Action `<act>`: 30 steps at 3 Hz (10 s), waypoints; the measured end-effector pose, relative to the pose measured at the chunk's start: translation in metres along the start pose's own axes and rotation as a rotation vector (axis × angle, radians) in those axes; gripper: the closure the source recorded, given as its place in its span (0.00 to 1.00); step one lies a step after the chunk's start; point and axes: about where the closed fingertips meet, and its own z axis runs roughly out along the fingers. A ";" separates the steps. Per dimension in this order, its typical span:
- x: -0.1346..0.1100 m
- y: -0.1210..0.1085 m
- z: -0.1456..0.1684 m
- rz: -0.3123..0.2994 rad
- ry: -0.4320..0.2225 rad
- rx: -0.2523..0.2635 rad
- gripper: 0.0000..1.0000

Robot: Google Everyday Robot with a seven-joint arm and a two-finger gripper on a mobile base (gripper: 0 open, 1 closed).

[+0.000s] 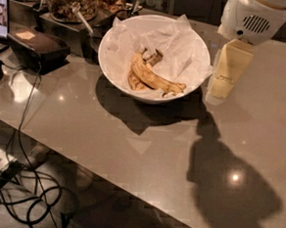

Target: Pick banana from white bowl

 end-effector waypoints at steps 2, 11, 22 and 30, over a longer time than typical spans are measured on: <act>-0.027 -0.014 -0.006 -0.048 -0.067 0.005 0.00; -0.108 -0.069 0.118 0.286 -0.032 -0.094 0.00; -0.096 -0.060 0.167 0.301 0.007 -0.202 1.00; -0.081 -0.024 0.070 0.157 -0.199 -0.174 1.00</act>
Offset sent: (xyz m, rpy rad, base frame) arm 0.0100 0.0151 0.0082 0.0330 0.0040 0.0506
